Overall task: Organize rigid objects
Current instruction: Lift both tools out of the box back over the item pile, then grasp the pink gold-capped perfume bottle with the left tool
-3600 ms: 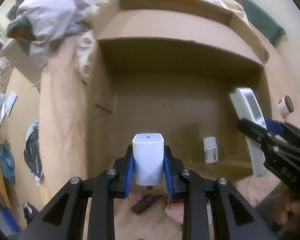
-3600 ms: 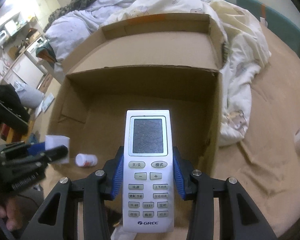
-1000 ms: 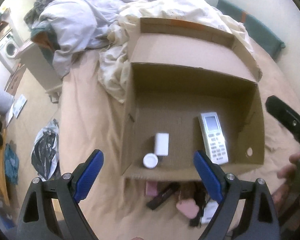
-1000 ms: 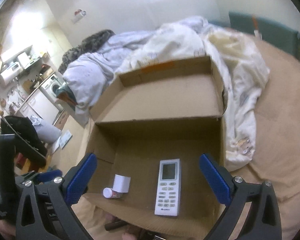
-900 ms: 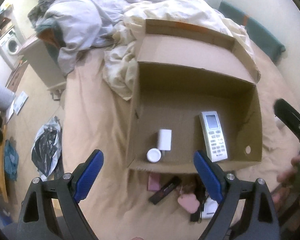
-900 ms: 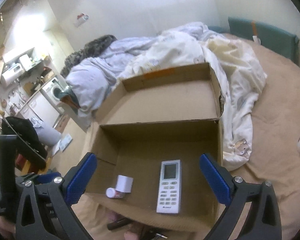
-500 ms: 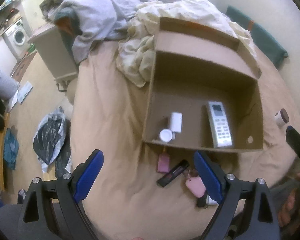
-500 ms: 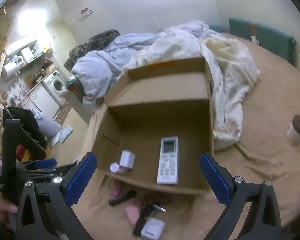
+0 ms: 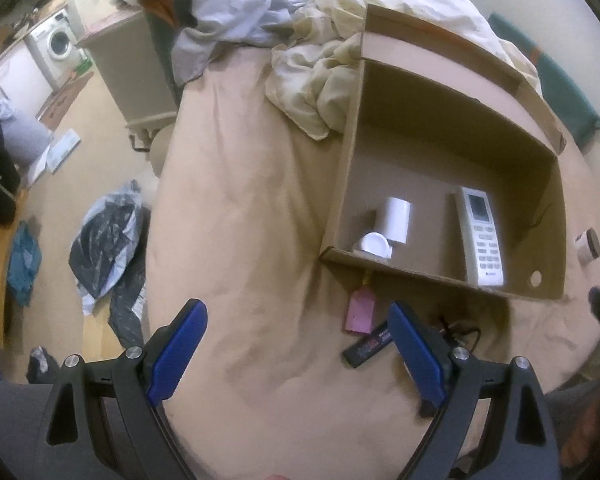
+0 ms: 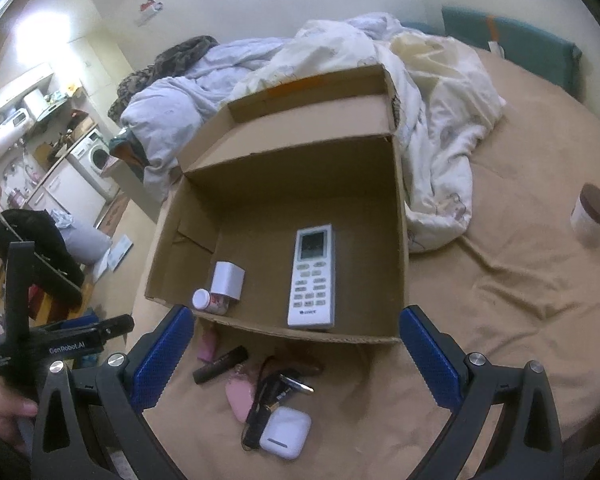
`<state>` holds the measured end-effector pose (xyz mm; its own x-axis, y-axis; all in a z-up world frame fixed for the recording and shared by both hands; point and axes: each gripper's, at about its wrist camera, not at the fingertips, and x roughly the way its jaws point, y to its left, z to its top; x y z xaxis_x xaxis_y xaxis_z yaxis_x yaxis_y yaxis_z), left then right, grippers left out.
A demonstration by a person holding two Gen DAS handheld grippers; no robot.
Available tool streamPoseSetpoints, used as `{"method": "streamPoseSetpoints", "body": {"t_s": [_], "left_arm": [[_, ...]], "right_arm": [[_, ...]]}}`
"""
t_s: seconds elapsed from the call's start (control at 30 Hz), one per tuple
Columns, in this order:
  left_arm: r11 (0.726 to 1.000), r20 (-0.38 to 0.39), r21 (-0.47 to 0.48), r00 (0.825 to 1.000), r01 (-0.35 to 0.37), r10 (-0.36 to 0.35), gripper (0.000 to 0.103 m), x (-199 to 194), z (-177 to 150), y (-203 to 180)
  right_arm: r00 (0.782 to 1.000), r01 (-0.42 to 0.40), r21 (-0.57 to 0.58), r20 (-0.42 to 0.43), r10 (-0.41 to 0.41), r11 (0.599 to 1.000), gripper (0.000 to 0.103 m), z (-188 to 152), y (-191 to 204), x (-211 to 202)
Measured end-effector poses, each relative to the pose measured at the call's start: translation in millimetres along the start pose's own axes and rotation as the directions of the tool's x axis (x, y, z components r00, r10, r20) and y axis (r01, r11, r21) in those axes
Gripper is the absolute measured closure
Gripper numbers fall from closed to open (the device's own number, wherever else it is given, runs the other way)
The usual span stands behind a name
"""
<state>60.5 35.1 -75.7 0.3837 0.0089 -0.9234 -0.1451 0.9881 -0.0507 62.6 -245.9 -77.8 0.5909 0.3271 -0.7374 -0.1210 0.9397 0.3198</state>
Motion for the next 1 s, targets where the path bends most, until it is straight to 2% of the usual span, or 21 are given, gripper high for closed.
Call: {"method": "streamPoseSetpoints", "body": {"t_s": [0.2, 0.23, 0.27, 0.33, 0.43, 0.57, 0.63, 0.73, 0.77, 0.83, 0.9, 0.93, 1.0], "left_arm": [[0.998, -0.076, -0.047, 0.996, 0.034, -0.038, 0.013, 20, 1, 5], [0.999, -0.096, -0.037, 0.994, 0.041, -0.044, 0.016, 26, 0, 1], [0.999, -0.117, -0.026, 0.992, 0.046, -0.049, 0.022, 31, 0, -2], [0.999, -0.173, 0.004, 0.984, 0.053, -0.052, 0.025, 48, -2, -13], [0.998, -0.234, 0.024, 0.971, 0.057, -0.050, 0.025, 69, -7, -25], [0.998, -0.277, -0.022, 0.959, 0.062, -0.066, 0.025, 91, -6, -34], [0.999, -0.271, -0.021, 0.961, 0.050, -0.054, 0.038, 99, -2, -39], [0.999, -0.296, 0.016, 0.955, 0.038, -0.031, 0.046, 117, 0, -50], [0.999, -0.301, 0.022, 0.953, 0.031, -0.023, 0.055, 120, -1, -51], [0.999, -0.310, 0.039, 0.951, 0.019, -0.006, 0.062, 126, -3, -52], [0.998, -0.312, 0.052, 0.950, 0.032, -0.014, 0.076, 126, -4, -54], [0.997, -0.312, 0.063, 0.950, 0.034, -0.013, 0.080, 125, -4, -55], [0.996, -0.305, 0.078, 0.952, 0.033, -0.007, 0.080, 122, -4, -57]], "right_arm": [[0.999, 0.017, 0.005, -0.052, -0.017, 1.000, 0.000, -1, -1, 10], [0.998, 0.013, 0.010, -0.059, -0.012, 1.000, 0.000, -1, -2, 11], [0.998, 0.011, 0.012, -0.062, -0.010, 1.000, 0.000, -1, -2, 12], [0.998, 0.011, 0.015, -0.069, -0.009, 1.000, 0.000, -1, -2, 13], [0.997, 0.004, 0.017, -0.082, -0.003, 1.000, 0.000, -1, -1, 16], [0.995, 0.001, 0.000, -0.099, -0.001, 1.000, 0.000, -2, 3, 20], [0.995, 0.000, -0.011, -0.104, -0.001, 1.000, 0.000, -2, 4, 22], [0.994, -0.002, -0.010, -0.111, 0.001, 1.000, 0.000, -1, 4, 24], [0.994, -0.003, -0.008, -0.111, 0.002, 1.000, 0.000, 0, 3, 24], [0.993, -0.005, -0.001, -0.116, 0.005, 1.000, 0.000, 0, 1, 24], [0.992, -0.009, 0.010, -0.125, 0.010, 1.000, 0.000, 0, -2, 25], [0.991, -0.010, 0.017, -0.130, 0.012, 1.000, 0.000, 0, -3, 26], [0.990, -0.015, 0.027, -0.137, 0.018, 1.000, 0.000, 0, -5, 27]]}}
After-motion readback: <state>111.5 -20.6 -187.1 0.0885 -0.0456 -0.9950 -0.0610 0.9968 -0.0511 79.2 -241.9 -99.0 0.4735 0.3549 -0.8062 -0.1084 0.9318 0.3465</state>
